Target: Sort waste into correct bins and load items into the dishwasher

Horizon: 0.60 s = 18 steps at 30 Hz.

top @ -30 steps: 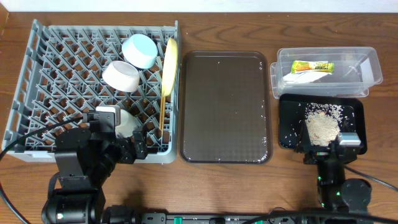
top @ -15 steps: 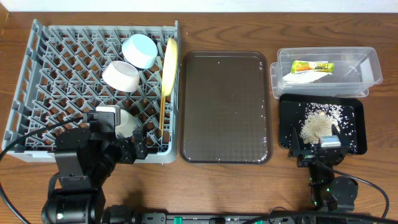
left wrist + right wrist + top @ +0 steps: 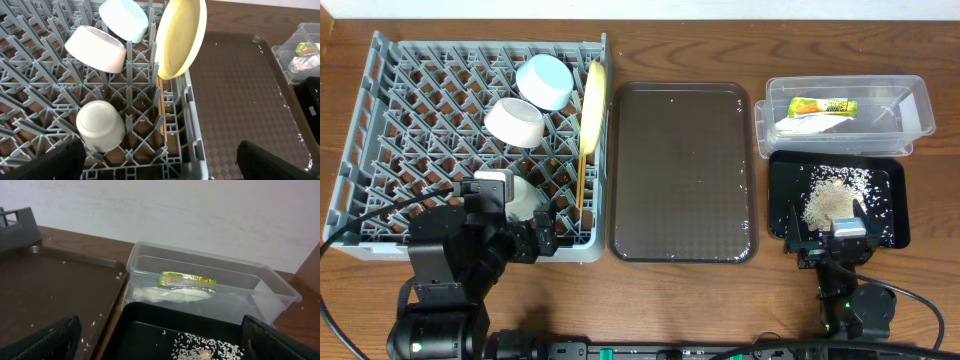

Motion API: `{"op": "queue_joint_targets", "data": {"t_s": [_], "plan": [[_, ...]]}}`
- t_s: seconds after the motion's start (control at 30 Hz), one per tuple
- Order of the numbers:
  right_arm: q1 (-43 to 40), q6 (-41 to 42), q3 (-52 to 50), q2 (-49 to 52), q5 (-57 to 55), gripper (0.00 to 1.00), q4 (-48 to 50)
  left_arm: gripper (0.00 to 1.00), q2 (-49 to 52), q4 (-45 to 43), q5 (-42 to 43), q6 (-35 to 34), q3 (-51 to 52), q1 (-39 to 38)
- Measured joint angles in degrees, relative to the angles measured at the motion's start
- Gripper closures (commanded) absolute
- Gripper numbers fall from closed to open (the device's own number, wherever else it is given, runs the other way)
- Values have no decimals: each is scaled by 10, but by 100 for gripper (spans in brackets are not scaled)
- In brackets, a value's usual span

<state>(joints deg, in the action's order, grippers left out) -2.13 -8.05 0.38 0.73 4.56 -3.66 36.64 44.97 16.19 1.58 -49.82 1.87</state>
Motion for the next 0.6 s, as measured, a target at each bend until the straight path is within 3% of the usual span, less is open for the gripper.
{"op": "queue_joint_targets", "data": {"t_s": [0.6], "plan": [[0,0,0,0,0,1,0,1,0,4,0,0,0,0]]}}
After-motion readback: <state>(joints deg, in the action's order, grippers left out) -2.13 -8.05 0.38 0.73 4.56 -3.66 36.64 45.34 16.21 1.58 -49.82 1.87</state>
